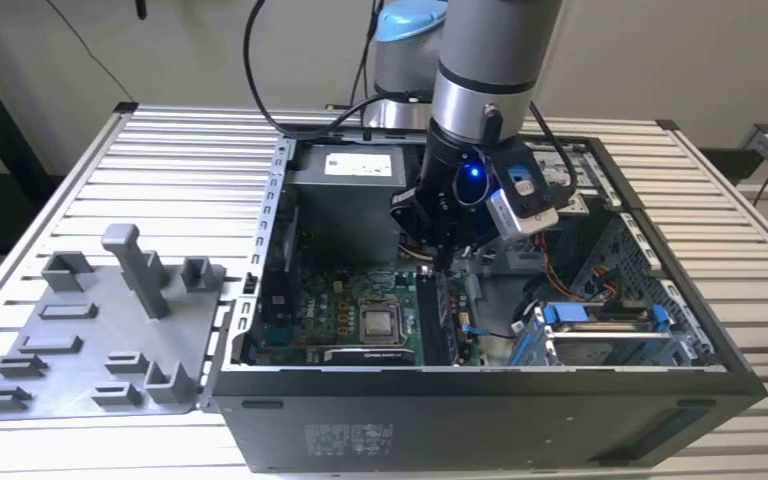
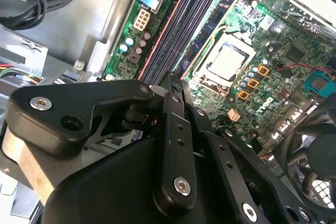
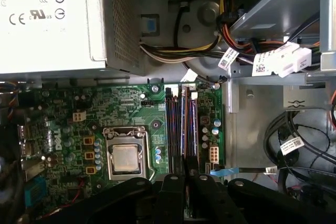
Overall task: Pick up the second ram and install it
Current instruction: 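Insert the second ram into the second slot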
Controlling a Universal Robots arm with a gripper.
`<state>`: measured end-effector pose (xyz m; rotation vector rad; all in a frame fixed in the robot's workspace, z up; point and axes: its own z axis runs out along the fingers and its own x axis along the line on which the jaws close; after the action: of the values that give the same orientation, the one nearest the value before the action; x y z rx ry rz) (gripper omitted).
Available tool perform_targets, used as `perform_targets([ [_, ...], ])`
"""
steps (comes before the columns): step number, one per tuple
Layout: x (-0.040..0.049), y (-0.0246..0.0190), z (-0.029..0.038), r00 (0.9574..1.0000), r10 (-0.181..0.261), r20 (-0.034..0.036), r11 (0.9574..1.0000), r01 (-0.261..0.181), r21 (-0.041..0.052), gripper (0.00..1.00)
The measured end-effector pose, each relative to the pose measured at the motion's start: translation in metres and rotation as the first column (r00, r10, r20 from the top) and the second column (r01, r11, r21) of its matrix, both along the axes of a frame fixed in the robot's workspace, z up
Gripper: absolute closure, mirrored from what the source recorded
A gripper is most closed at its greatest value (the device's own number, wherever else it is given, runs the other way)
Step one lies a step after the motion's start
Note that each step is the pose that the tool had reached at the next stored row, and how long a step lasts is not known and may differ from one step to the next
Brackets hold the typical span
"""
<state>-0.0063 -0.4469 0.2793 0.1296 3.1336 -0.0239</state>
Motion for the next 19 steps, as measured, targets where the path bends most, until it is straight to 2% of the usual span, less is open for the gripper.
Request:
perform_targets([
  [10,-0.0003,0.0,-0.0021,1.0,-0.001,0.0,1.0,0.001,0.0001,0.87],
  [14,-0.0008,0.0,-0.0065,1.0,-0.001,0.0,1.0,0.001,0.0,0.87],
  [19,-0.0034,-0.0001,-0.0154,1.0,0.005,0.0,1.0,-0.005,0.0,0.87],
])
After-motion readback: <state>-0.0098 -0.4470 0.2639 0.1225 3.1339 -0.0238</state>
